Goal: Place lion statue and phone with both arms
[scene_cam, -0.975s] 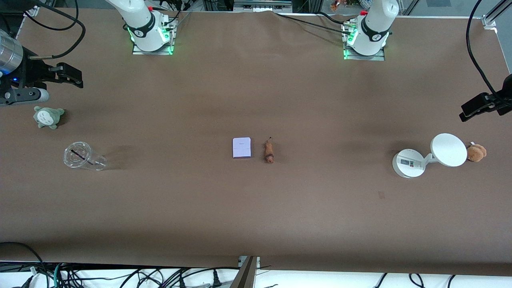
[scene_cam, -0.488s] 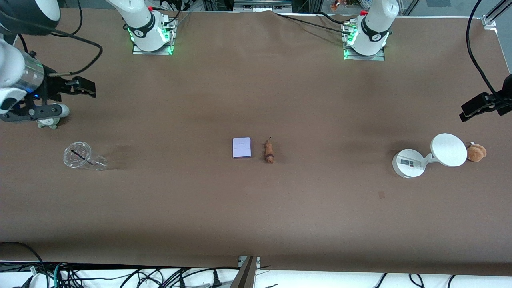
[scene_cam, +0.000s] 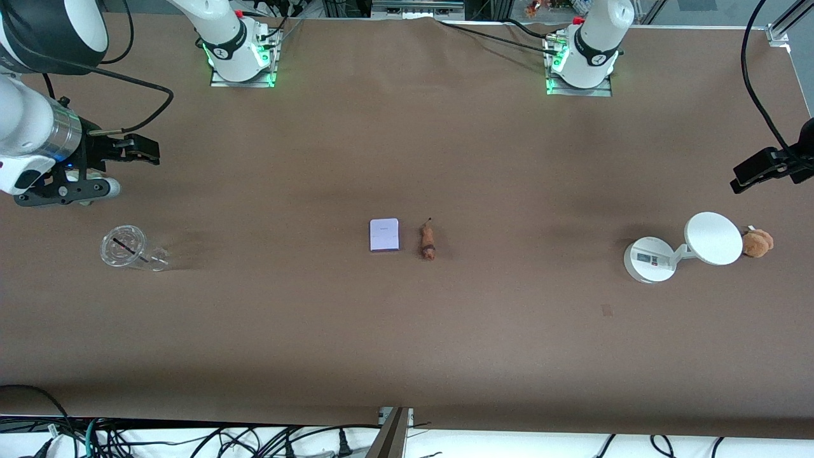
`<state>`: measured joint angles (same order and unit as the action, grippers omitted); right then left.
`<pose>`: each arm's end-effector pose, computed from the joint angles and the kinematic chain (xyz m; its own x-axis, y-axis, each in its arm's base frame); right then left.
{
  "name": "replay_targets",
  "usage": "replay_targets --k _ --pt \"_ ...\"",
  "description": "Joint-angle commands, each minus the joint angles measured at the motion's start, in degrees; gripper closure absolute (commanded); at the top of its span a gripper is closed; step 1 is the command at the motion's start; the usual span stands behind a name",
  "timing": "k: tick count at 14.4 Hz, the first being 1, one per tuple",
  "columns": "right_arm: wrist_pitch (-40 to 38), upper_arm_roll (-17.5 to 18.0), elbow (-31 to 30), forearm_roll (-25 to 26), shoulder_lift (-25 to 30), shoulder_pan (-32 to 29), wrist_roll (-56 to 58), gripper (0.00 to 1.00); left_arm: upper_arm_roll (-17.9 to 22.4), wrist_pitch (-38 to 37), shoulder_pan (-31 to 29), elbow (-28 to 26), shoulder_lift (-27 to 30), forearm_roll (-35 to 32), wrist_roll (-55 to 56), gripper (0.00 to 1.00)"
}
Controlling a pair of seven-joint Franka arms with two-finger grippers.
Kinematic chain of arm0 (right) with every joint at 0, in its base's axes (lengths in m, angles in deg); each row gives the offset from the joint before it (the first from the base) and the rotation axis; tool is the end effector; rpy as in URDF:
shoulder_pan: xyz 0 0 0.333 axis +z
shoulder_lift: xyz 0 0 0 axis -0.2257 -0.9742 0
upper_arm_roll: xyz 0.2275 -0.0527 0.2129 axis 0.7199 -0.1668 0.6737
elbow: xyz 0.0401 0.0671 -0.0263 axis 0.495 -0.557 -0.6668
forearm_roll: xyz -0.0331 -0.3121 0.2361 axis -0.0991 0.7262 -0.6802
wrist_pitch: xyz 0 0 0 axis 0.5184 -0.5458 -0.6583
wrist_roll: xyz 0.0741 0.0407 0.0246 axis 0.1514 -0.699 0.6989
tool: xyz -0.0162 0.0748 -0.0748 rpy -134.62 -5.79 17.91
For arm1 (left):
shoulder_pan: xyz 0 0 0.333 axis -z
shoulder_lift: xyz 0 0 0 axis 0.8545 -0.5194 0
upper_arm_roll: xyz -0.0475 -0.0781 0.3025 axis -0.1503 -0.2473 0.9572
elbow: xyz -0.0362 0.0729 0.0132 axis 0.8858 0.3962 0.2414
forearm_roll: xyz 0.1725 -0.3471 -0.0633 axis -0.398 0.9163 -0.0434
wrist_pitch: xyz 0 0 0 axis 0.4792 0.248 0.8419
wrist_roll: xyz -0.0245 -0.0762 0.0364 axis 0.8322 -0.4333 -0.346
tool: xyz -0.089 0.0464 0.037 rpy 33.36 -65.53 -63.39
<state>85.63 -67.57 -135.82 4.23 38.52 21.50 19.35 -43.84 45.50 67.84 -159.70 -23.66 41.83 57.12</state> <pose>0.5801 0.0511 0.5525 0.9586 0.1597 -0.2359 0.1730 -0.9842 0.0367 0.5902 0.0313 0.6261 0.9817 0.1873 0.0346 0.1889 -0.9807 -0.0503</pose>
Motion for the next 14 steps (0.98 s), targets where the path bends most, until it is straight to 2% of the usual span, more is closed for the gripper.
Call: replay_targets --k 1,9,14 --pt "-0.4 -0.2 0.8 -0.5 0.0 -0.1 -0.7 0.00 0.1 -0.5 0.1 2.2 -1.1 -0.8 -1.1 0.00" --pt "-0.2 -0.2 0.8 0.9 -0.6 -0.3 -0.3 0.00 0.0 -0.5 0.4 2.3 -1.1 -0.6 -1.1 0.00" --pt "0.2 -0.3 0.8 0.9 -1.6 -0.4 -0.3 0.00 -0.3 0.0 0.9 5.6 -2.7 -0.8 -1.0 0.00"
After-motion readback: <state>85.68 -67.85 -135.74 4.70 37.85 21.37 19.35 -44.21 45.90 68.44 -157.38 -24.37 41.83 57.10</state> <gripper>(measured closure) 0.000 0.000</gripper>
